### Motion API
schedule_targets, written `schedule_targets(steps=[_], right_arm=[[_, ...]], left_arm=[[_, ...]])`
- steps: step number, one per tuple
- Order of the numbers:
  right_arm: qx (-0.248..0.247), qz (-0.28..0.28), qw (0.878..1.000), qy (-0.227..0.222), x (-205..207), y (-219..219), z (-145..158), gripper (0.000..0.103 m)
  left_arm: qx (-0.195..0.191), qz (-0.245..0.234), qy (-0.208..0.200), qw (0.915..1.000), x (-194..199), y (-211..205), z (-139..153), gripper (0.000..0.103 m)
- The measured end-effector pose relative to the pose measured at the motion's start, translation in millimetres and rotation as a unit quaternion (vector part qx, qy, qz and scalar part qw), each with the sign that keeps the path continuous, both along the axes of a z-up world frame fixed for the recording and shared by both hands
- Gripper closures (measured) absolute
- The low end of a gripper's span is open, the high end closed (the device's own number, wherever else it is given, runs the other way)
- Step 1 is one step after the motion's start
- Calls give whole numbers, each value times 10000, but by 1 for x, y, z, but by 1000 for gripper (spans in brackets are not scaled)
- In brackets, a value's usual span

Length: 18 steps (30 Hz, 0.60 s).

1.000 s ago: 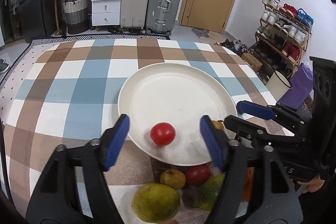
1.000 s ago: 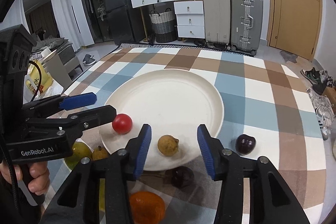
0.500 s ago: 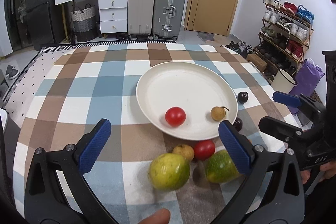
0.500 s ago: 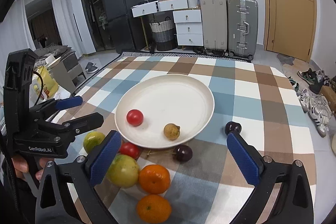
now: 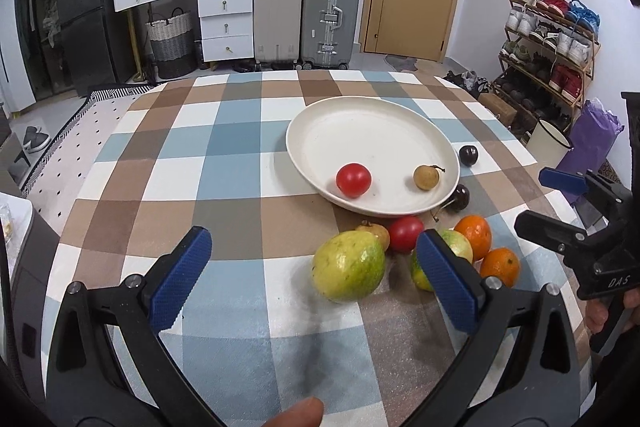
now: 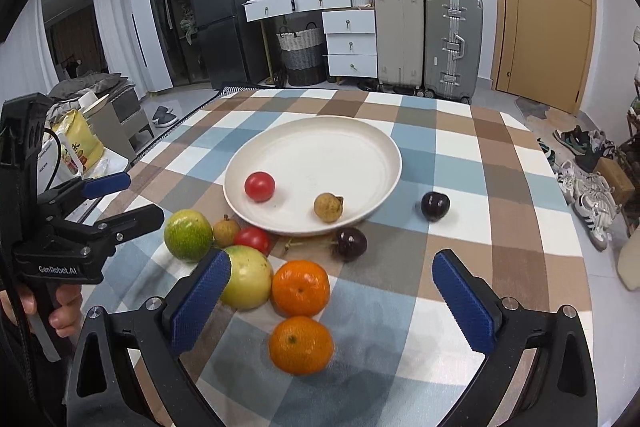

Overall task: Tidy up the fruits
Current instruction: 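Withdraw both open tools from the plate back toward the fruits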

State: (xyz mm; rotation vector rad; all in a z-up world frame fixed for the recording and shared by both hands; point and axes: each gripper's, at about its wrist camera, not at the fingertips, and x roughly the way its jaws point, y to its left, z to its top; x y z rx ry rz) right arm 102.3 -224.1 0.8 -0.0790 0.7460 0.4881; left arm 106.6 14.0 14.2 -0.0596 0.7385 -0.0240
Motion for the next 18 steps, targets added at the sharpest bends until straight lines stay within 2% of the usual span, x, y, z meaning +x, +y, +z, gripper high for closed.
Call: schedule_targets(steps=[7,18], right_arm=[[-1,-73,9999,119,-10,-5,-7,0],[-44,-167,9992,357,-21,-9,-24,1]], left_arm=[[-62,-42,63,10000,-4,0,-4,1],[-104,45,258,9996,-8,5,-24,1]])
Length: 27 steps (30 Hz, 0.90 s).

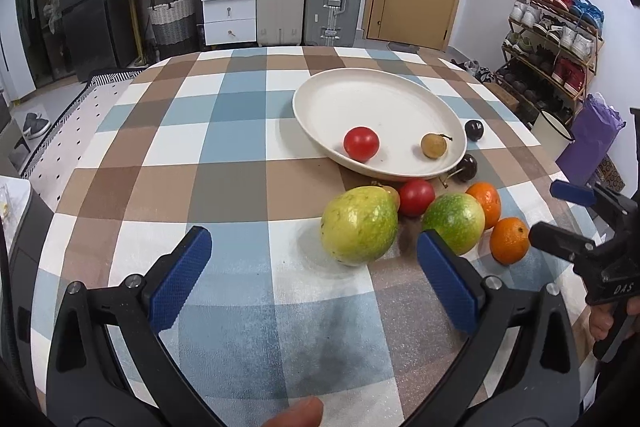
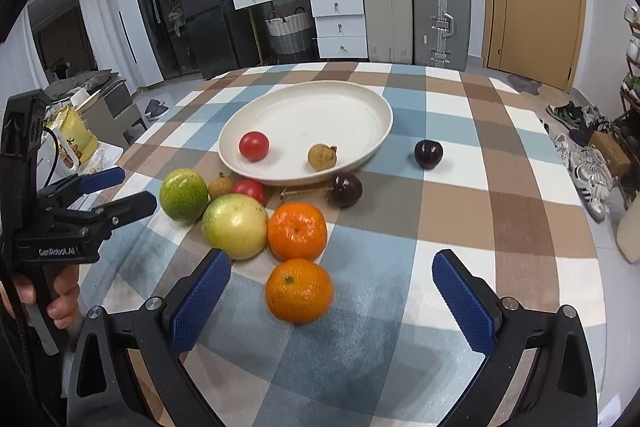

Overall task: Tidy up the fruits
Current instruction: 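Withdraw both open tools from the plate back toward the fruits, then grasp the mandarin orange with the right tool while the left tool grasps the large green-yellow fruit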

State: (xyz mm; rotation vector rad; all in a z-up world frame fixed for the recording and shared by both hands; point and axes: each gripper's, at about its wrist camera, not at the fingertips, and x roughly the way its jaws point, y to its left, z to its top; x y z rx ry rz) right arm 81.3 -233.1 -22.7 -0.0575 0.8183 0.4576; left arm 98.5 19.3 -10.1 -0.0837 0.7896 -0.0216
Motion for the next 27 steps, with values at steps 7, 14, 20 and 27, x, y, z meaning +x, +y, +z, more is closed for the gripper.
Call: schedule_targets(steps=[7,14,20,27], right_arm=[[-14,48,9999,122,-5,-1,-9,1],[-79,136,9995,286,-7,3,-20,2],[-42,190,9991,385,-5,5,-25,19],[-105,401,9982,425,-7,12,-30,30]], left_arm=[[98,17,39,9999,3,-4,-5,1],[81,-19,114,9999,7,-8,-10,1],[46,-74,203,9998,10,-10,-17,1],[10,25,303,9995,15,-6,-25,1]])
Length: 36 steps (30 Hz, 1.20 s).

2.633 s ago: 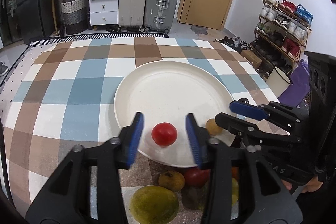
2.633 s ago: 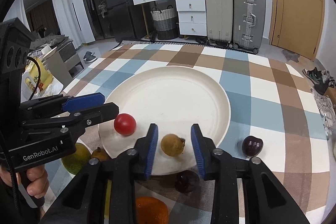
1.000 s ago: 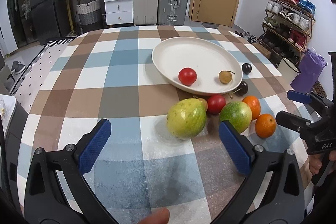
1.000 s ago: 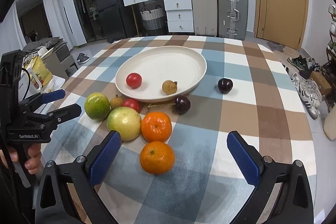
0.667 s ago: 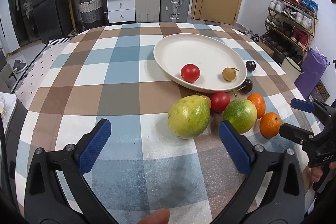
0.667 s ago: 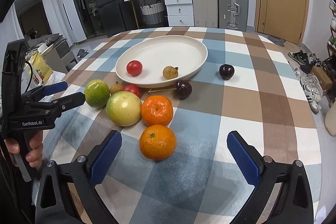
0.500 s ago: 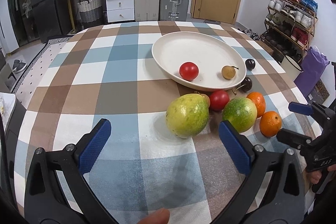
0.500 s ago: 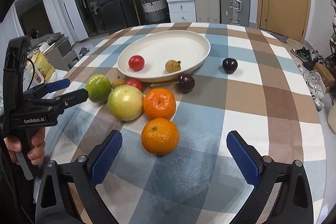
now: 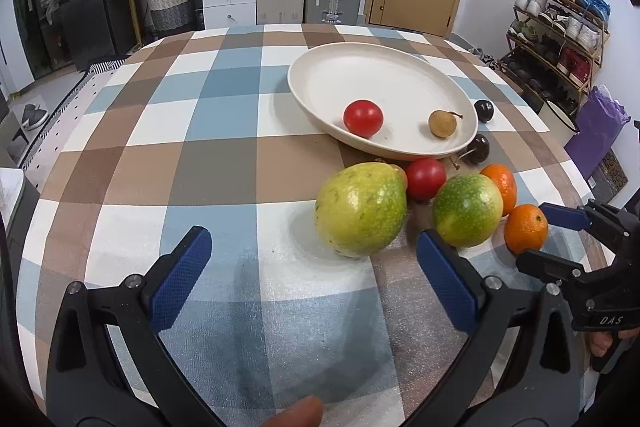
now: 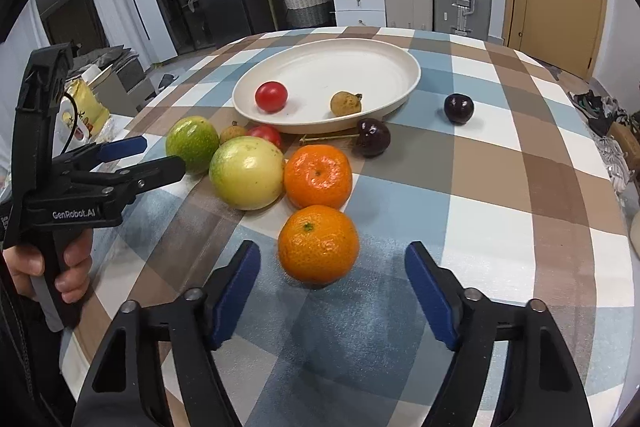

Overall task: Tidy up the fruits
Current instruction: 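Grasp the mandarin orange with the right tool while the left tool grasps the large green-yellow fruit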

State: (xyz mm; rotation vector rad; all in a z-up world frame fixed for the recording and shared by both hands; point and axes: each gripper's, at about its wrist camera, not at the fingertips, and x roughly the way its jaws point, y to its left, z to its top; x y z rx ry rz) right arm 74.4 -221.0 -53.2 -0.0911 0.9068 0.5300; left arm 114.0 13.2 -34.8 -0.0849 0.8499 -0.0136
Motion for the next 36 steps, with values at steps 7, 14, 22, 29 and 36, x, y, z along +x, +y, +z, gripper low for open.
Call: schedule_targets(steps=[7,14,22,29,36], right_arm=[[-118,177,9998,-2,1,9,-3,47],[-160,218,9996,-51,0,9,-3,61],[-61,262,9996,-64,-3,7,-1,62],[-26,204,9998,-60,-2,3,0,62],[2,176,9998,-74,-1,2,2,62]], left_arm=[[-19,52,28,10000,3,2,-3,1],[18,3,46,10000,7,-1,-7,1],[-38,-31,65,10000,11,-2,-9,2],[-164,-188,97,9996,15,-4,-10,25],[-310,-497,-21,9983,12,-9,-7,54]])
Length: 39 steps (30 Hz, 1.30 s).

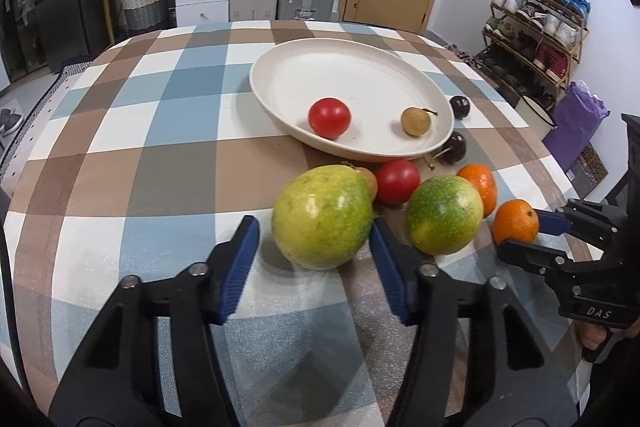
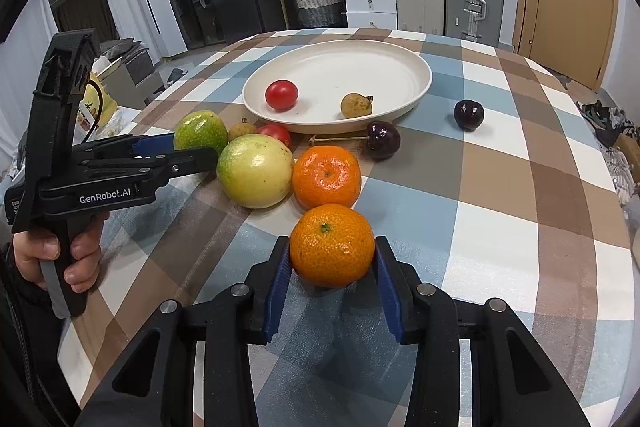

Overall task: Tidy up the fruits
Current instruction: 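Grasp the mandarin orange with the right tool while the left tool grasps the large green-yellow fruit, then carry the green-yellow fruit with the left tool while the right tool carries the orange over the plate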

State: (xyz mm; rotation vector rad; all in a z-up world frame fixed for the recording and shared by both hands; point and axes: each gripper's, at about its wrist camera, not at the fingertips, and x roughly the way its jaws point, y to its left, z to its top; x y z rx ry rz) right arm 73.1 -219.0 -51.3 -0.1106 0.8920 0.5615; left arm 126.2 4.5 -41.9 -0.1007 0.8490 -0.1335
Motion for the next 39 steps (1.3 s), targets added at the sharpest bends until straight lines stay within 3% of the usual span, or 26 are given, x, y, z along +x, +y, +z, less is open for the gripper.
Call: schedule_targets(steps=[19,39], right_arm=[[30,7,10000,-81,0,1,8,62],[123,87,9982,-581,1,3,44,62]], left_arm=[[-21,-10,-200,9998,-13,3,11,57],[-40,-51,-394,9992,-21,-4,29,56]])
